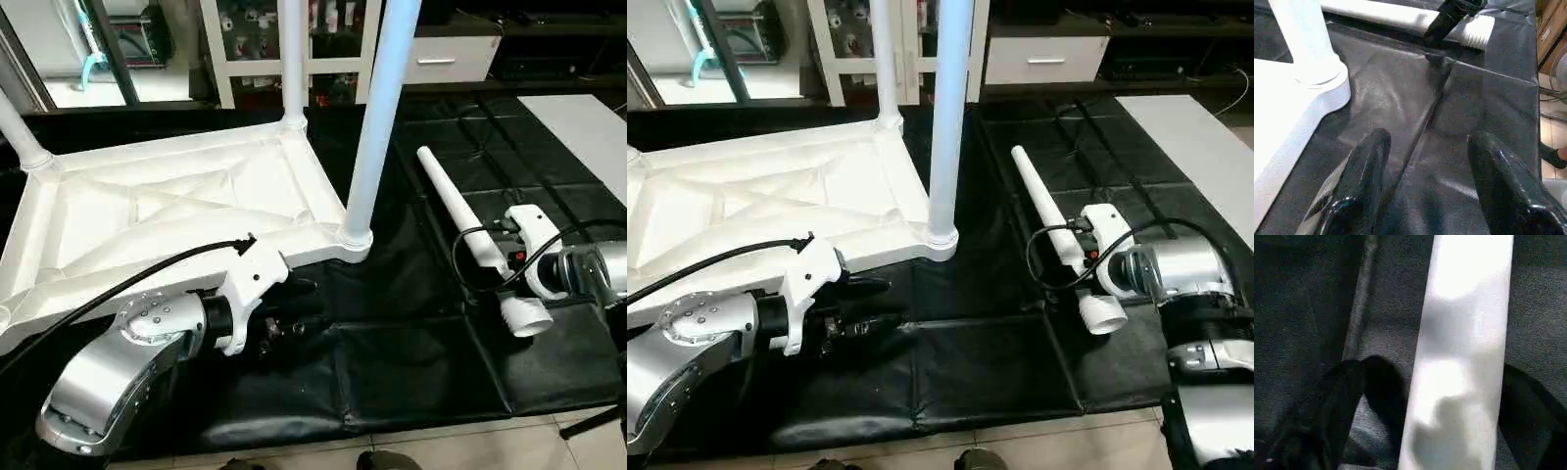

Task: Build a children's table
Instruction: Pick table leg

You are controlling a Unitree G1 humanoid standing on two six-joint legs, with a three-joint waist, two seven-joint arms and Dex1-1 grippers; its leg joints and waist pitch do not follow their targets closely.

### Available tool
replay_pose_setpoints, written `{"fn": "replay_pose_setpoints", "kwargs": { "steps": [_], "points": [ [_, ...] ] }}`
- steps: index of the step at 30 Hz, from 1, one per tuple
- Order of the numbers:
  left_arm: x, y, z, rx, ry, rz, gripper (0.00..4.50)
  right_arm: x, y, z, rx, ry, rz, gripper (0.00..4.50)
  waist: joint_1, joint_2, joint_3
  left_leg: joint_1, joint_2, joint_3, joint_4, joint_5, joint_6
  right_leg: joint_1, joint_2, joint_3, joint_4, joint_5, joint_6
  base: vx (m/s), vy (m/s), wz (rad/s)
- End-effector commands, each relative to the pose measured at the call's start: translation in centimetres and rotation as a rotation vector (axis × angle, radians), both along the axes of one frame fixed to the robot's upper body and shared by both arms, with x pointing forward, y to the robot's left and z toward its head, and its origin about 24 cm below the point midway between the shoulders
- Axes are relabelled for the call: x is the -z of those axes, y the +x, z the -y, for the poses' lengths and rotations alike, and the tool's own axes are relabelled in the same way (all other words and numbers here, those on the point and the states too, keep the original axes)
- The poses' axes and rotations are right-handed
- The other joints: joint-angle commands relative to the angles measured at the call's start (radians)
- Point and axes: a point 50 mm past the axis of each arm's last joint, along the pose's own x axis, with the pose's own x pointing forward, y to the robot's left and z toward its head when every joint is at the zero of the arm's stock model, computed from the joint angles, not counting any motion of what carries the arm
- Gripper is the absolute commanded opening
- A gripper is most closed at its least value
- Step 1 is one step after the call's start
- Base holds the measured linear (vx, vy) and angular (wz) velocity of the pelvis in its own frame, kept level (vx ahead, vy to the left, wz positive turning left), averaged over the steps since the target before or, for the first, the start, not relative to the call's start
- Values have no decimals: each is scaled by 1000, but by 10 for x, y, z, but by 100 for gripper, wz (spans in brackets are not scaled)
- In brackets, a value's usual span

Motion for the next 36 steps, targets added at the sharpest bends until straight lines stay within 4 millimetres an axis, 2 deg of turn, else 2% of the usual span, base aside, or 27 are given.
{"fn": "replay_pose_setpoints", "kwargs": {
  "steps": [1, 13, 15, 17, 20, 21, 22, 23, 24, 27, 29, 31, 32, 33, 35, 36],
  "points": [
    [-6, -1, 4, 18, 8, 23, 286, 3, -2, 2, 8, 0, -41, 386, 1, -12, -77, 14, 41, -22, -66, -201, 38, 47, -45, 32, -73, -319, -206, 0, 0, 0],
    [-6, -1, 2, 7, 13, 28, 286, 12, -7, 8, 41, 1, -82, 281, 2, -12, -77, 17, 41, -23, -65, -224, 28, 47, -45, 29, -75, -348, -201, 0, 0, 0],
    [-7, 1, 2, -2, 17, 38, 286, 9, -4, 12, 72, -7, -51, 257, 1, -12, -77, 18, 42, -24, -65, -227, 23, 47, -45, 29, -75, -350, -198, 0, 0, 0],
    [-7, 3, 0, -17, 22, 53, 286, 4, -1, 15, 96, -15, -9, 242, 2, -9, -84, 19, 41, -24, -63, -219, 22, 49, -45, 29, -72, -338, -201, 0, 0, 0],
    [-8, 5, -1, -32, 29, 68, 286, 0, 0, 17, 113, -18, 17, 213, 2, -10, -84, 16, 40, -24, -63, -208, 24, 51, -44, 28, -70, -314, -207, 0, 0, 0],
    [-8, 8, -2, -50, 35, 82, 286, -2, 2, 20, 139, -20, 46, 213, 3, -4, -88, 16, 40, -25, -62, -208, 22, 53, -45, 27, -68, -315, -207, 0, 0, 0],
    [-8, 8, -2, -50, 35, 82, 286, -2, 2, 20, 139, -20, 46, 213, 1, -7, -88, 16, 40, -24, -61, -208, 22, 51, -45, 28, -71, -315, -205, 0, 0, 0],
    [-8, 10, -2, -55, 36, 88, 286, -3, 2, 21, 149, -21, 56, 195, 2, -9, -88, 18, 39, -23, -60, -213, 22, 51, -44, 27, -71, -319, -205, 0, 0, 0],
    [-9, 12, -3, -69, 32, 99, 286, -5, 4, 24, 168, -26, 87, 193, 2, -5, -91, 17, 39, -23, -59, -212, 21, 52, -45, 27, -71, -317, -206, 0, 0, 0],
    [-12, 18, -3, -100, 18, 124, 286, -9, 8, 29, 197, -33, 166, 189, 1, -6, -92, 16, 37, -22, -57, -218, 23, 51, -45, 26, -72, -326, -200, 0, 0, 0],
    [-16, 26, -3, -143, -3, 155, 286, -12, 11, 30, 201, 1, 253, 189, 0, -1, -94, 17, 35, -22, -55, -225, 23, 50, -45, 25, -73, -345, -191, 0, 0, 0],
    [-20, 34, -3, -196, -36, 186, 286, -18, 14, 27, 185, 74, 376, 188, -1, -4, -93, 15, 34, -20, -53, -241, 32, 49, -46, 25, -81, -369, -172, 0, 0, 0],
    [-23, 37, -2, -224, -55, 200, 286, -22, 15, 26, 173, 88, 428, 188, -2, -5, -97, 13, 34, -23, -54, -231, 36, 51, -44, 22, -75, -361, -174, 0, 0, 0],
    [-29, 41, -2, -261, -89, 225, 286, -29, 17, 23, 159, 113, 506, 188, -2, -5, -96, 10, 35, -24, -55, -228, 39, 53, -44, 21, -76, -357, -172, 0, 0, 0],
    [-41, 48, 0, -335, -181, 241, 286, -48, 19, 19, 153, 159, 655, 188, 0, -6, -99, 13, 36, -21, -52, -213, 49, 53, -45, 23, -77, -339, -174, 0, 0, 0],
    [-57, 54, 0, -384, -295, 269, 311, -77, 18, 8, 106, 195, 869, 188, -1, -3, -100, 10, 35, -23, -52, -205, 52, 55, -44, 21, -74, -334, -176, 0, 0, 0]
  ]
}}
